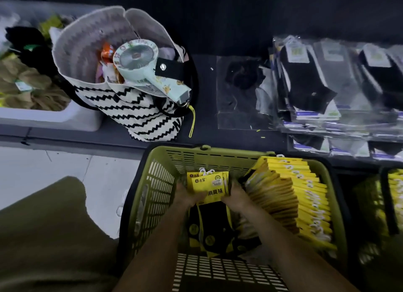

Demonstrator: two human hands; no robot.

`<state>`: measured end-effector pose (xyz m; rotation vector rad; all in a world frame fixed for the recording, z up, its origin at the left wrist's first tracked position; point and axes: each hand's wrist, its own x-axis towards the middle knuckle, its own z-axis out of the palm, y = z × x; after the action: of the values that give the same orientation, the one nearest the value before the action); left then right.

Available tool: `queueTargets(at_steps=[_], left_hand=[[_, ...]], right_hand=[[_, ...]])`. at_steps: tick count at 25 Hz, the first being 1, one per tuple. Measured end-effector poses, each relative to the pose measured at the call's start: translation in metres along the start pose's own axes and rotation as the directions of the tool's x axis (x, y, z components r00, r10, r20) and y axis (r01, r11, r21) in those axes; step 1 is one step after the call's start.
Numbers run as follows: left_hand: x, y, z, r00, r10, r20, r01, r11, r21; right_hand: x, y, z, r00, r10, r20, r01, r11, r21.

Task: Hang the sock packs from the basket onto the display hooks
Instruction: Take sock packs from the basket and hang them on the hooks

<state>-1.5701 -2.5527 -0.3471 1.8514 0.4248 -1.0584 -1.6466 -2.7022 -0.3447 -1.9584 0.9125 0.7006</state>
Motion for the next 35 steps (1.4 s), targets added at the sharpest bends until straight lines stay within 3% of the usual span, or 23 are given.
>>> queueTargets(at_steps=[3, 6, 12, 16, 20, 22, 25, 29, 35], left_hand=[[0.01, -0.006, 0.004, 0.998, -0.04, 0.042, 0.039, 0.999, 0.018], [0.007, -0.008, 0.009, 0.997, -0.012, 0.073, 0.008, 0.999, 0.051], [-0.035, 0.008, -0.002, 0.973, 0.084, 0.214, -0.07, 0.995, -0.073], [-0.06, 0.022, -0.016, 0.934, 0.251, 0.256, -0.241, 0.968, -0.07], [-0.089, 0.015, -0.012, 0.929, 0.29, 0.229, -0.308, 0.951, 0.042], [-0.099, 0.025, -0.013, 0.922, 0.34, 0.185, -0.358, 0.931, 0.071], [-0.119, 0.063, -0.019, 0.866, 0.477, 0.149, -0.49, 0.869, 0.069], [-0.159, 0.109, -0.022, 0.752, 0.649, 0.111, -0.656, 0.754, 0.034], [-0.222, 0.185, -0.007, 0.604, 0.797, -0.009, -0.795, 0.6, -0.091]], right_hand=[[0.01, 0.005, 0.004, 0.999, -0.02, 0.029, 0.02, 1.0, 0.004], [0.0, 0.009, 0.013, 0.992, -0.107, 0.072, 0.097, 0.987, 0.128], [-0.023, -0.007, 0.005, 0.988, -0.101, -0.113, 0.135, 0.927, 0.35], [-0.05, -0.008, -0.008, 0.936, -0.284, -0.206, 0.34, 0.88, 0.333], [-0.076, -0.006, -0.006, 0.91, -0.366, -0.193, 0.405, 0.882, 0.242], [-0.085, -0.015, -0.017, 0.9, -0.389, -0.197, 0.432, 0.859, 0.275], [-0.101, -0.037, -0.052, 0.876, -0.368, -0.311, 0.47, 0.794, 0.385], [-0.133, -0.07, -0.102, 0.777, -0.385, -0.498, 0.582, 0.74, 0.337], [-0.192, -0.1, -0.169, 0.647, -0.416, -0.639, 0.752, 0.491, 0.441]])
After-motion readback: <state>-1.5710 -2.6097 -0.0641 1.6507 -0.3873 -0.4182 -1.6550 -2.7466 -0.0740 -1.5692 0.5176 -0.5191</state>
